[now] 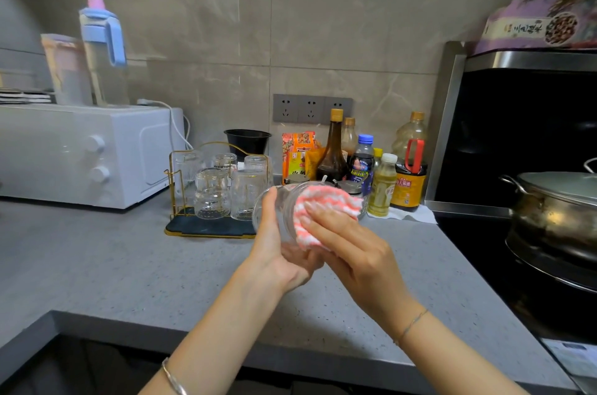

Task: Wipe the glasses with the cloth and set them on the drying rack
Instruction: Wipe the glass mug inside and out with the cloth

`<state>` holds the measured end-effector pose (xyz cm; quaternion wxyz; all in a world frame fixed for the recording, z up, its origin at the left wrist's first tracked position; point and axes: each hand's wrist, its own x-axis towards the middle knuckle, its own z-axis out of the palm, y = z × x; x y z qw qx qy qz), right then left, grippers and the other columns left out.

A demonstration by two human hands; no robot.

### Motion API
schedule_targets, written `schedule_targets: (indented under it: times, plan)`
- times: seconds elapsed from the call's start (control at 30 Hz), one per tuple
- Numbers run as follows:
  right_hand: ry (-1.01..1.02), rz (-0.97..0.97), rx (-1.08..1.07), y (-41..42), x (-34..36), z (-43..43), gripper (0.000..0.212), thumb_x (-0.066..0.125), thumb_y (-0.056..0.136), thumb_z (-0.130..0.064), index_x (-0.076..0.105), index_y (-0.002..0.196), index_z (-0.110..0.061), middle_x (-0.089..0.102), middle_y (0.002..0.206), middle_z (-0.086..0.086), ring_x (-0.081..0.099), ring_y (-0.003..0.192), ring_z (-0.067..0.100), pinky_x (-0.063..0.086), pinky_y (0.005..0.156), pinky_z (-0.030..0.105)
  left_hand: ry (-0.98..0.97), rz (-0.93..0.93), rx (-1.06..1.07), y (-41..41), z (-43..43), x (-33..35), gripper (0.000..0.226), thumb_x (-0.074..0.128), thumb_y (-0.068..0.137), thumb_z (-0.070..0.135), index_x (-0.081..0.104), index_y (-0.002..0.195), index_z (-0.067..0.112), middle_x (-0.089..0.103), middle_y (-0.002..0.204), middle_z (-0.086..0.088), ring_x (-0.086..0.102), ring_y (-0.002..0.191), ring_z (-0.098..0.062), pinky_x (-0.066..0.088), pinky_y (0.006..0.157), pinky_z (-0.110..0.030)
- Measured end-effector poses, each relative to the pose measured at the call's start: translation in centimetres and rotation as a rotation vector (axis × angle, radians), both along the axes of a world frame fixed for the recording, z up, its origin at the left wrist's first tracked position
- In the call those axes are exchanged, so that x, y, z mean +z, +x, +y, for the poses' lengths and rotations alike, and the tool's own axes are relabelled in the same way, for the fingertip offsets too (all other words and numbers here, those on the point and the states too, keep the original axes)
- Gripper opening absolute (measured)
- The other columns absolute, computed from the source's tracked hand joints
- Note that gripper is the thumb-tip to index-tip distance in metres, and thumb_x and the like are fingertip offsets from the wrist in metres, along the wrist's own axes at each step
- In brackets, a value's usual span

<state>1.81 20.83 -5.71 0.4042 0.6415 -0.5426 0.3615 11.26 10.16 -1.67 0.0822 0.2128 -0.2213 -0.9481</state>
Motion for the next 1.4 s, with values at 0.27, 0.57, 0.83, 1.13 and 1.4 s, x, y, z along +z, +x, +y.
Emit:
schedule_targets:
  times: [0.27,0.57,0.83,1.13,1.4]
  plan:
    - [-0.008,0.093,0.018,-0.1,1.6,0.0,0.035,0.059,0.093,-0.015,0.056,0.127,-0.011,0.052,0.135,0.003,0.047,0.131,0.013,0.038,0.109,0.028,-0.027,0.072,-0.009,-0.2,0.6,-0.3,0.081,0.073,0.066,0.068,0.066,0.118,0.006,0.07,0.089,-0.012,0.067,0.073,-0.024,0.058,0.065,-0.029]
    - [-0.03,0.053,0.025,0.5,0.7,0.5,0.032,0.061,0.091,-0.016,0.06,0.123,-0.012,0.056,0.131,0.0,0.052,0.125,0.01,0.045,0.102,0.026,-0.062,0.131,-0.038,-0.7,0.2,-0.3,0.094,0.06,0.069,0.077,0.063,0.117,-0.004,0.071,0.104,-0.021,0.071,0.085,-0.031,0.061,0.056,-0.036]
    - [-0.106,0.059,-0.028,-0.6,1.6,0.5,0.031,0.057,0.094,-0.017,0.057,0.125,-0.012,0.054,0.133,0.001,0.047,0.129,0.006,0.044,0.103,0.022,-0.198,0.126,0.024,-1.0,-0.1,-1.5,0.083,0.068,0.068,0.069,0.064,0.119,0.003,0.071,0.091,-0.016,0.071,0.068,-0.026,0.056,0.049,-0.031]
    - [0.029,-1.143,0.17,-0.6,6.9,1.8,0.023,0.054,0.091,-0.037,0.074,0.091,-0.026,0.075,0.077,-0.002,0.071,0.075,0.012,0.057,0.063,0.02,-0.832,0.032,0.051,1.0,-2.3,-4.2,0.106,0.067,0.044,0.084,0.054,0.131,0.025,0.073,0.111,-0.006,0.07,0.102,-0.023,0.053,0.09,-0.039]
    - [0.116,-0.828,0.04,-0.8,8.8,0.1,0.023,0.057,0.092,-0.033,0.069,0.109,-0.024,0.071,0.083,-0.014,0.068,0.078,0.006,0.055,0.065,0.019,-1.085,0.127,0.036,2.0,-2.2,-5.0,0.11,0.078,0.028,0.075,0.053,0.127,0.033,0.073,0.1,0.019,0.068,0.097,0.0,0.049,0.079,-0.021]
